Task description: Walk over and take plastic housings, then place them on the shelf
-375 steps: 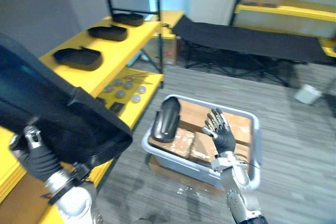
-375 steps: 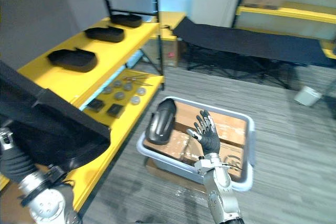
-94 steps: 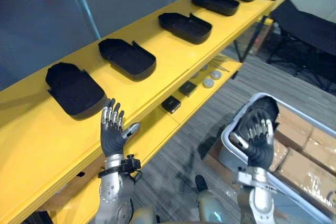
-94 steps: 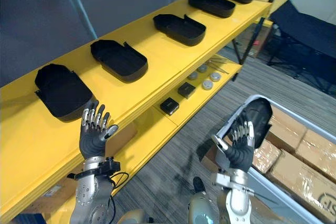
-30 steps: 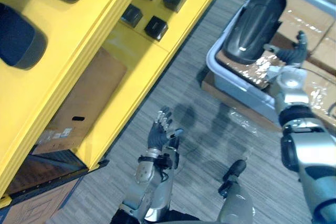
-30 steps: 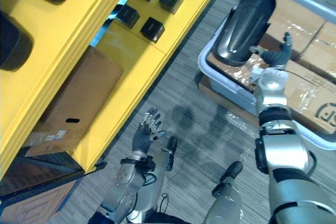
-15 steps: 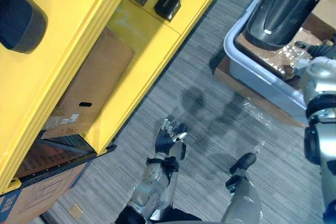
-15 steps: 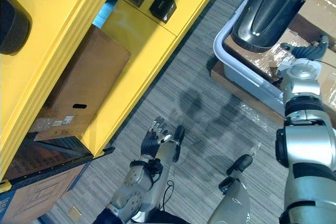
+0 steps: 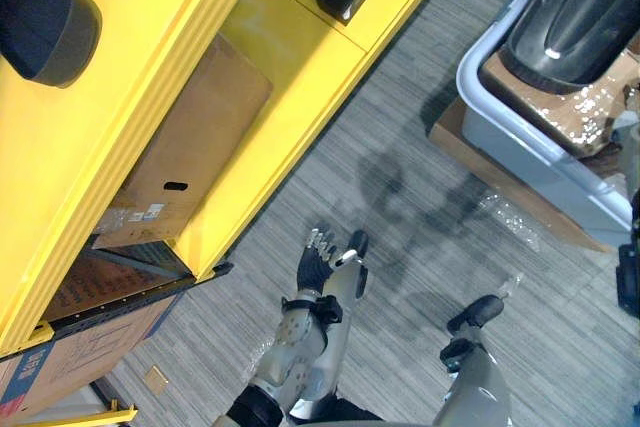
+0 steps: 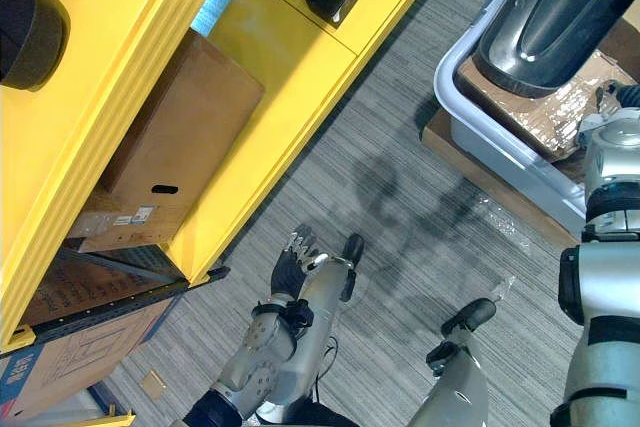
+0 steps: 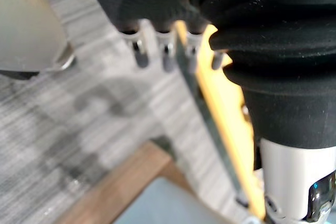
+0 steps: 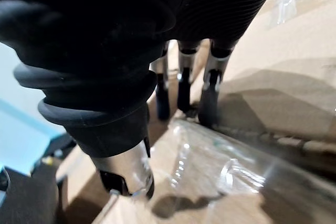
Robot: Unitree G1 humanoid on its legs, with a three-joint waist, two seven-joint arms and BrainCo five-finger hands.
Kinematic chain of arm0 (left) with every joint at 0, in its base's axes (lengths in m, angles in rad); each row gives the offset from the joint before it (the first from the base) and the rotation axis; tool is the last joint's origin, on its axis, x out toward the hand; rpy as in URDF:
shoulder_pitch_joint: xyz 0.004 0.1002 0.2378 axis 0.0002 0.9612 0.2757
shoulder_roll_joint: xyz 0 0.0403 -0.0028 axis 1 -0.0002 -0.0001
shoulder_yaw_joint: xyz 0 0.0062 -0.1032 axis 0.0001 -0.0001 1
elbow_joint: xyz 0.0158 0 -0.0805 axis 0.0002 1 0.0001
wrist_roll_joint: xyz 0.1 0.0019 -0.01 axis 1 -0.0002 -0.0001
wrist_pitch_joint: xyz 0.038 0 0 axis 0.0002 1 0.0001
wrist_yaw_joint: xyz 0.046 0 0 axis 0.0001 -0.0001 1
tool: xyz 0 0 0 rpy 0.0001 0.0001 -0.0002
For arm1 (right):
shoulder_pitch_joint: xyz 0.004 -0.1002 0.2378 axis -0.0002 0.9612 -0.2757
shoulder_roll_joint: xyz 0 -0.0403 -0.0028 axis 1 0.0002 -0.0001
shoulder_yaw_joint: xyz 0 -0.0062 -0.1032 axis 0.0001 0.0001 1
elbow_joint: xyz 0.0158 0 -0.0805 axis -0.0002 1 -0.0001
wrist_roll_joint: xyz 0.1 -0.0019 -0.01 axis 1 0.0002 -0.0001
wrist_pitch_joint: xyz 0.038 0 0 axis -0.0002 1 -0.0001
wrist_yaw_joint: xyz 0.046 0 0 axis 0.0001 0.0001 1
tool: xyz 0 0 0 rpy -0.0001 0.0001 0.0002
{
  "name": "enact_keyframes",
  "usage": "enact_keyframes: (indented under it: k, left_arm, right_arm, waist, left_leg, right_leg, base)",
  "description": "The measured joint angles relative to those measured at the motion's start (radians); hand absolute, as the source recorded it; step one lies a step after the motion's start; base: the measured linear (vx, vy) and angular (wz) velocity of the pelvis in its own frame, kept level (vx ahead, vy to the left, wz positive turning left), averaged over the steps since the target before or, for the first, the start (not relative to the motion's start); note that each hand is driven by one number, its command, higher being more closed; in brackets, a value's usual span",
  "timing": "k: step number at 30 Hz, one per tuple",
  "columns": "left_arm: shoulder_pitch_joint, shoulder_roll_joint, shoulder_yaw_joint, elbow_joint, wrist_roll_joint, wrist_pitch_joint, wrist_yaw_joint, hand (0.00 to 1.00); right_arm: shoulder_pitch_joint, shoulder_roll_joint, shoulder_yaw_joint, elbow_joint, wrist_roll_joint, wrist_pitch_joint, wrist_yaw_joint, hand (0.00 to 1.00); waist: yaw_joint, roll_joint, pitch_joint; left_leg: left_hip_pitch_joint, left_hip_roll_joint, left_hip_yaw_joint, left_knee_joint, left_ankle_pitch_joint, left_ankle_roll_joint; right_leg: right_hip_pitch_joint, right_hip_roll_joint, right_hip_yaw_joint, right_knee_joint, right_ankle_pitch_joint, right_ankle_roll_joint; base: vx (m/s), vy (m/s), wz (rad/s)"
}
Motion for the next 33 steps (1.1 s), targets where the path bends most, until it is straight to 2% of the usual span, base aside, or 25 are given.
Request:
enact_keyframes:
  k: [1,3,9,12,16,18,23,25,27,31,32,33]
  left_arm:
    - [0.002,0.0,-0.001,-0.001,0.0,-0.003,0.0,0.0]
    - [0.014,-0.001,-0.004,-0.003,0.0,-0.006,-0.002,0.0]
    - [0.053,0.001,-0.04,-0.006,0.0,-0.01,-0.013,0.0]
    - [0.055,0.001,-0.046,-0.006,0.0,-0.01,-0.03,0.0]
    - [0.059,0.0,-0.064,-0.006,-0.001,-0.011,-0.043,0.0]
    - [0.062,0.0,-0.072,-0.006,-0.003,-0.011,-0.047,0.0]
    - [0.063,0.001,-0.076,-0.005,-0.032,-0.012,-0.049,0.0]
    - [0.062,0.0,-0.077,-0.003,-0.033,-0.012,-0.048,0.0]
    - [0.062,0.0,-0.078,-0.002,-0.039,-0.012,-0.048,0.0]
    - [0.06,-0.001,-0.077,-0.001,-0.04,-0.01,-0.048,0.0]
    - [0.058,-0.001,-0.077,0.0,-0.04,-0.01,-0.048,0.0]
    - [0.05,-0.002,-0.077,0.0,-0.04,-0.01,-0.047,0.0]
  right_arm:
    - [-0.003,0.008,0.0,0.0,-0.015,-0.009,-0.021,0.0]
    - [-0.026,0.034,0.0,-0.01,-0.05,-0.065,-0.101,0.0]
    - [-0.052,0.048,0.0,-0.12,-0.137,-0.184,-0.191,0.0]
    - [-0.069,0.06,0.0,-0.121,-0.159,-0.222,-0.23,0.0]
    - [-0.07,0.069,0.002,-0.121,-0.172,-0.231,-0.236,0.0]
    - [-0.07,0.069,0.02,-0.12,-0.168,-0.206,-0.215,0.0]
    - [-0.068,0.077,0.068,-0.104,-0.124,-0.071,-0.118,0.0]
    - [-0.067,0.086,0.069,-0.075,-0.086,-0.039,-0.097,0.0]
    - [-0.062,0.085,0.078,-0.051,-0.048,0.024,-0.063,0.0]
    - [-0.055,0.072,0.106,-0.032,-0.034,0.095,-0.016,0.0]
    - [-0.056,0.054,0.11,-0.032,-0.032,0.117,0.007,1.0]
    - [-0.055,0.037,0.109,-0.032,-0.03,0.137,0.024,1.0]
  waist:
    - [0.0,0.001,-0.001]
    - [0.003,0.007,-0.005]
    - [0.002,0.01,-0.007]
    - [0.002,0.01,-0.007]
    - [0.003,0.018,-0.013]
    - [0.001,0.023,-0.017]
    - [0.003,0.029,-0.021]
    - [0.005,0.035,-0.025]
    - [0.009,0.045,-0.033]
    - [0.014,0.059,-0.043]
    - [0.02,0.059,-0.043]
    - [0.028,0.059,-0.043]
  left_leg:
    - [0.002,0.001,0.0,0.0,0.0,0.0]
    - [0.021,0.001,0.006,-0.012,0.0,0.0]
    - [0.072,-0.011,0.022,-0.057,0.012,0.003]
    - [0.09,-0.021,0.024,-0.096,0.032,-0.001]
    - [0.111,-0.031,0.026,-0.12,0.041,-0.003]
    - [0.115,-0.037,0.028,-0.123,0.041,-0.003]
    - [0.121,-0.042,0.025,-0.136,0.044,-0.003]
    - [0.119,-0.045,0.022,-0.138,0.044,-0.003]
    - [0.116,-0.052,0.021,-0.139,0.044,-0.003]
    - [0.1,-0.058,0.007,-0.136,0.044,-0.003]
    - [0.1,-0.059,0.005,-0.136,0.044,-0.003]
    - [0.1,-0.059,0.003,-0.137,0.044,-0.003]
  right_leg:
    - [0.001,0.0,0.0,0.0,0.0,0.0]
    - [0.01,-0.002,0.002,0.001,-0.001,-0.001]
    - [0.034,-0.022,0.002,0.005,-0.008,-0.01]
    - [0.037,-0.032,-0.002,0.004,-0.009,-0.009]
    - [0.046,-0.045,-0.006,0.008,-0.012,-0.006]
    - [0.045,-0.051,-0.006,0.014,-0.018,-0.001]
    - [0.044,-0.058,-0.015,0.024,-0.027,-0.001]
    - [0.045,-0.065,-0.023,0.029,-0.03,-0.002]
    - [0.044,-0.07,-0.028,0.031,-0.032,-0.001]
    - [0.043,-0.071,-0.047,0.025,-0.032,-0.001]
    - [0.046,-0.07,-0.05,0.024,-0.032,-0.001]
    - [0.047,-0.07,-0.052,0.022,-0.032,-0.001]
  base:
    - [0.0,0.0,0.0]
    - [-0.01,-0.006,-0.02]
    - [-0.03,0.002,0.0]
    - [0.0,-0.017,0.08]
    - [0.02,-0.013,0.05]
    - [0.01,0.001,0.03]
    - [0.0,-0.007,0.03]
    - [0.0,-0.007,0.08]
    - [0.0,0.001,0.08]
    - [0.0,-0.006,0.11]
    - [0.0,-0.011,0.04]
    - [-0.01,-0.015,0.05]
